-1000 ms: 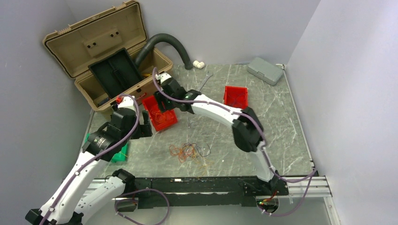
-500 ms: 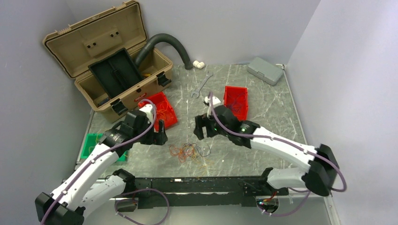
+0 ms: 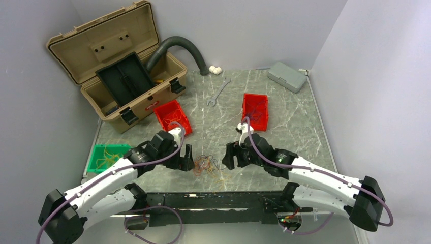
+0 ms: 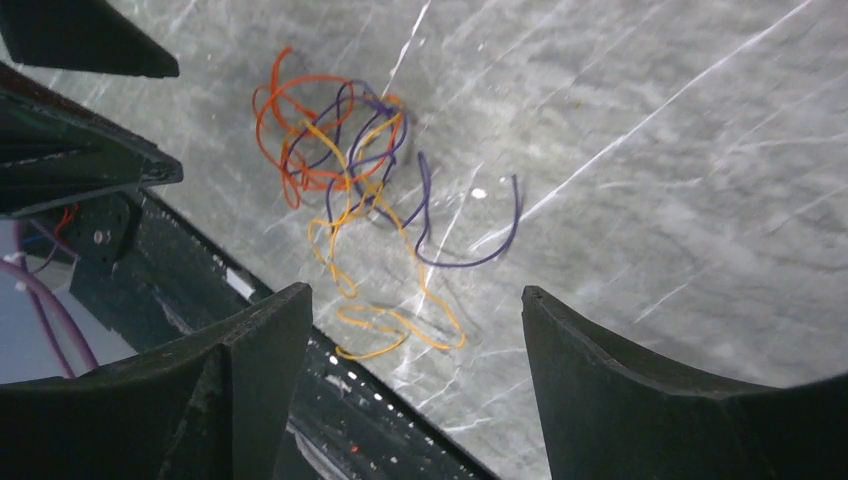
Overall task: Untangle the cables
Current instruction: Untie the cable.
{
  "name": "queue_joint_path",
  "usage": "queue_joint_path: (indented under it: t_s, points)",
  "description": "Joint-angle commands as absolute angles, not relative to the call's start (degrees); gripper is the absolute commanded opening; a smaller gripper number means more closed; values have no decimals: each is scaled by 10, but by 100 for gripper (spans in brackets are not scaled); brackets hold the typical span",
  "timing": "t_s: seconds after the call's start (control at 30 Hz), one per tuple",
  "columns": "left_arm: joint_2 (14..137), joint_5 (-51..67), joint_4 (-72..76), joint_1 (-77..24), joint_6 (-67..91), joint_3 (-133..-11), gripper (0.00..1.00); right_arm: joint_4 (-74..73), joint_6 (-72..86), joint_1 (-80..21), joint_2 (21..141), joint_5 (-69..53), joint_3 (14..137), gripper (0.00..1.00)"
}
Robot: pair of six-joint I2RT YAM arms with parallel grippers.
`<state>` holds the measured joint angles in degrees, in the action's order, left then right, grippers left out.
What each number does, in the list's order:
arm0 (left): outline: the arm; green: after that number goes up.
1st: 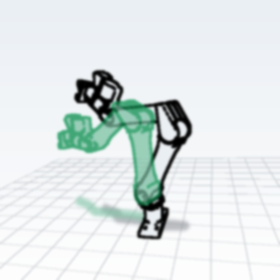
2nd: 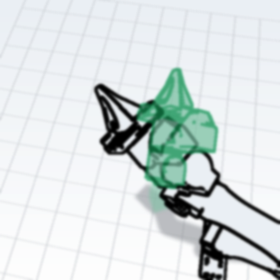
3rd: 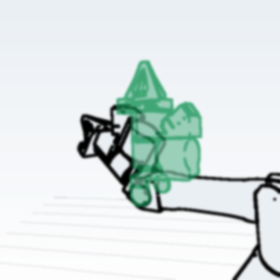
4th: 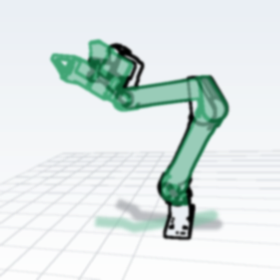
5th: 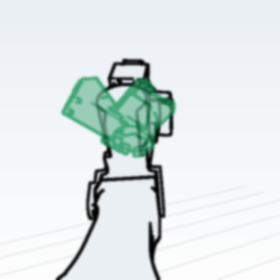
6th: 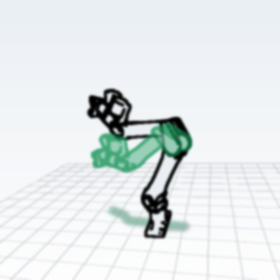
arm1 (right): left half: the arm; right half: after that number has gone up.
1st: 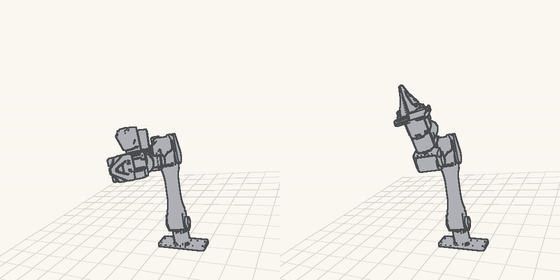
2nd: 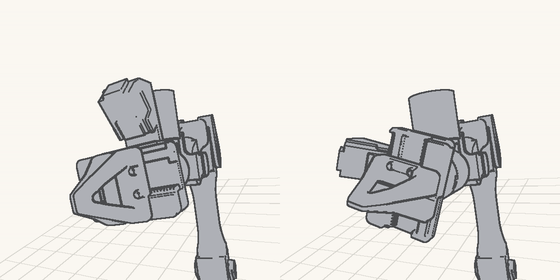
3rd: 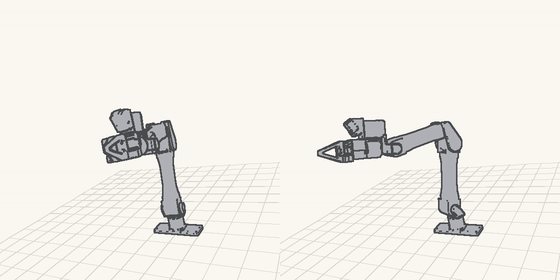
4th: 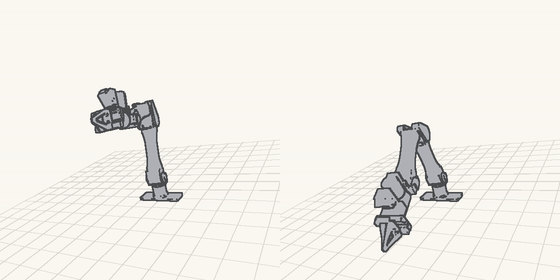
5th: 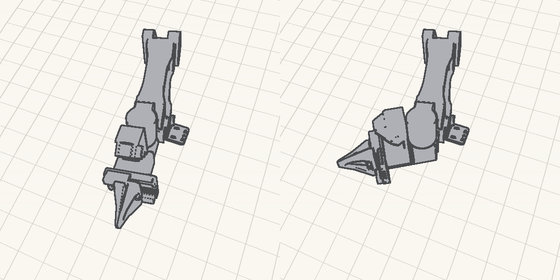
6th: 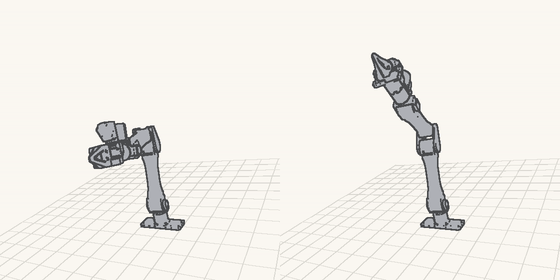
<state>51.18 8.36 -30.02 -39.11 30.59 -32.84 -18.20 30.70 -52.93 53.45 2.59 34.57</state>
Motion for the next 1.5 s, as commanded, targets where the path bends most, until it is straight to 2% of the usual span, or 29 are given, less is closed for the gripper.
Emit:
queue_joint_path:
  t_s: [0.0, 0.37, 0.63, 0.73, 0.8, 0.87, 0.97, 1.0, 1.47]
  points:
    - [508, 91, -237, -408, 332, -312, 99, -149, 354, -562, 540, 4, 327, 78]
    - [480, 102, -213, -410, 322, -284, 100, -99, 415, -667, 633, 45, 340, 74]
    - [482, 113, -197, -412, 319, -275, 99, -89, 444, -705, 713, 70, 358, 71]
    - [479, 112, -199, -412, 317, -277, 99, -105, 454, -708, 749, 85, 372, 64]
    - [473, 109, -205, -413, 315, -278, 99, -128, 458, -707, 760, 109, 386, 54]
    - [467, 104, -208, -413, 314, -276, 99, -142, 456, -709, 761, 123, 399, 39]
    - [464, 94, -216, -413, 306, -278, 97, -167, 454, -707, 755, 152, 416, 3]
    - [465, 89, -219, -414, 301, -280, 97, -177, 454, -704, 755, 161, 421, 0]
    - [531, 88, -159, -428, 270, -282, 92, -210, 446, -656, 708, 152, 411, 0]
